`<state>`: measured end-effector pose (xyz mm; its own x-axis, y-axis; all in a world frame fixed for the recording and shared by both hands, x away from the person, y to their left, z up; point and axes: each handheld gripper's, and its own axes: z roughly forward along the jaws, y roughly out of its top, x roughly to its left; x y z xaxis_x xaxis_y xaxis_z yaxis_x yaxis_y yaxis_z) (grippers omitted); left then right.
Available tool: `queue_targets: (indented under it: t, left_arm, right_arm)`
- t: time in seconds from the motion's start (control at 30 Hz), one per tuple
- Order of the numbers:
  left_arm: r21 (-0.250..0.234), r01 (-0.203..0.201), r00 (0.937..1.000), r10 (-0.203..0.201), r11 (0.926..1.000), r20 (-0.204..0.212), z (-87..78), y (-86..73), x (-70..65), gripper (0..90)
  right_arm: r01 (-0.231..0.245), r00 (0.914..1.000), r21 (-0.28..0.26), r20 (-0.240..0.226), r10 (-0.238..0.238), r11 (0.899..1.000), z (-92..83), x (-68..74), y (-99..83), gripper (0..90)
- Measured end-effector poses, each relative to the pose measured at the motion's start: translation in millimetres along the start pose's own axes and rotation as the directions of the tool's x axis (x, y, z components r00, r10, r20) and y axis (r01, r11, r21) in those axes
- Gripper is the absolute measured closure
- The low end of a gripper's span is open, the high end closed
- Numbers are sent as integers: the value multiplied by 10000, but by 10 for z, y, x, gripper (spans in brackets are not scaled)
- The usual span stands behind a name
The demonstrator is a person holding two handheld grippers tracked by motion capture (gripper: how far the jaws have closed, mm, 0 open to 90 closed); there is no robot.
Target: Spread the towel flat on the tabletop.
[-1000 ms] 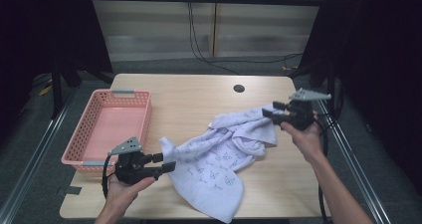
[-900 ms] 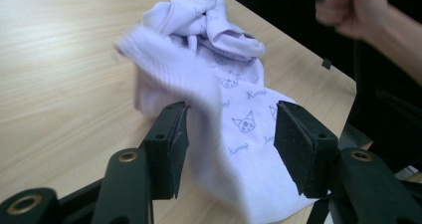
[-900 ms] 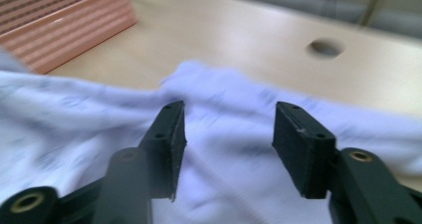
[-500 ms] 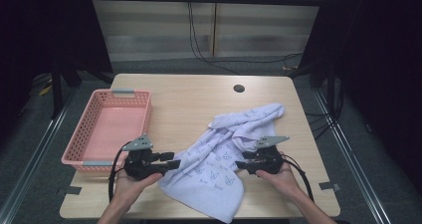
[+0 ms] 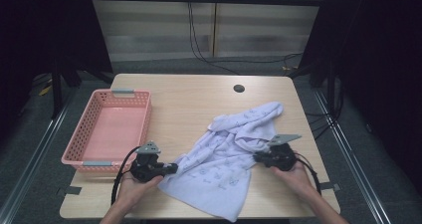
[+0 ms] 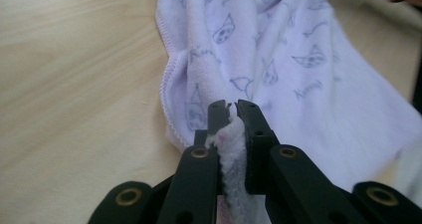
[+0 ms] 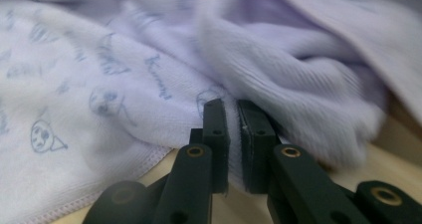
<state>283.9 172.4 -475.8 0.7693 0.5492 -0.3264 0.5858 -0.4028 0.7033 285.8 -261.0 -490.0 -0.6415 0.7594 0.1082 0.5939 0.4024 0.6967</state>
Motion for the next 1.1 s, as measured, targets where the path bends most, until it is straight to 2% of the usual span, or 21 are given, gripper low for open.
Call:
queue_targets:
  t: [0.03,0.07,0.1,0.13,0.2,0.23,0.27,0.3,0.33,0.4,0.47,0.5,0.57,0.67,0.73,0.8,0.83,0.87,0.97,1.07,1.1]
  left_arm:
    - [-190,384,9984,-376,9991,417,-35,-32,-11,853]
    - [-279,524,9966,-504,9982,654,-47,-48,-27,850]
    - [-279,524,9966,-504,9982,654,-47,-48,-27,849]
    - [-350,479,9959,-450,9982,781,-66,-65,-84,849]
    - [-464,393,9947,-347,9981,964,-83,-86,-191,802]
    - [-466,369,9949,-323,9982,955,-80,-94,-213,762]
    - [-400,199,9956,-161,9990,919,-73,-98,-222,767]
    - [-400,199,9956,-161,9990,919,-73,-98,-222,766]
    - [-359,303,9971,-277,9989,711,-68,-97,-211,722]
    - [-512,493,9956,-450,9975,827,-97,-93,-191,649]
    - [-636,427,9960,-375,9971,816,-125,-92,-178,627]
    - [-684,478,9953,-418,9965,873,-134,-93,-172,627]
    - [-604,287,9956,-232,9978,904,-127,-89,-182,647]
    - [-467,-56,9942,106,9989,1074,-75,-76,-238,650]
    - [-253,-299,9938,324,9992,1061,-27,-58,-276,633]
    - [-187,-275,9936,293,9994,1093,13,-56,-280,625]
    - [-187,-275,9936,293,9994,1093,13,-56,-280,616]
    - [-54,-200,9942,204,9998,1057,50,-70,-260,613]
    - [62,-170,9950,164,9998,983,73,-84,-234,606]
    - [7,70,9966,-70,10000,824,71,-99,-184,594]
    - [-77,192,9971,-186,9998,734,58,-103,-167,590]
  right_arm:
    - [-95,9996,13,256,95,10000,-60,-104,-30,836]
    - [-276,9984,-46,484,278,9996,-101,-178,-53,837]
    - [-276,9984,-46,484,278,9996,-101,-178,-53,837]
    - [-540,9965,-136,626,547,9984,-146,-279,-80,838]
    - [-1001,9837,-242,1476,1026,9947,-223,-538,-112,837]
    - [-1149,9807,-282,1563,1179,9930,-230,-576,-107,835]
    - [-1173,9793,-416,1609,1225,9922,-235,-626,-103,828]
    - [-1173,9793,-416,1609,1225,9922,-235,-626,-103,828]
    - [-1202,9827,-566,1352,1269,9911,-237,-641,-89,745]
    - [-1111,9815,-827,1472,1224,9904,-287,-581,-84,642]
    - [-1075,9841,-1214,1284,1230,9868,-396,-492,-90,572]
    - [-1081,9845,-1409,1222,1256,9841,-440,-449,-96,576]
    - [-1065,9915,-1575,579,1169,9818,-541,-288,-138,577]
    - [-678,9977,-1176,-174,662,9907,-550,0,-252,559]
    - [-382,9966,-815,-753,320,9959,-516,177,-343,531]
    - [14,9941,-452,-1087,-63,9990,-495,328,-400,515]
    - [14,9941,-452,-1087,-63,9990,-495,328,-400,515]
    - [211,9876,-191,-1554,-238,9996,-482,426,-448,489]
    - [343,9843,71,-1735,-325,9994,-461,459,-482,456]
    - [712,9775,471,-2023,-603,9963,-403,501,-506,438]
    - [1049,9728,620,-2138,-895,9926,-370,530,-521,420]
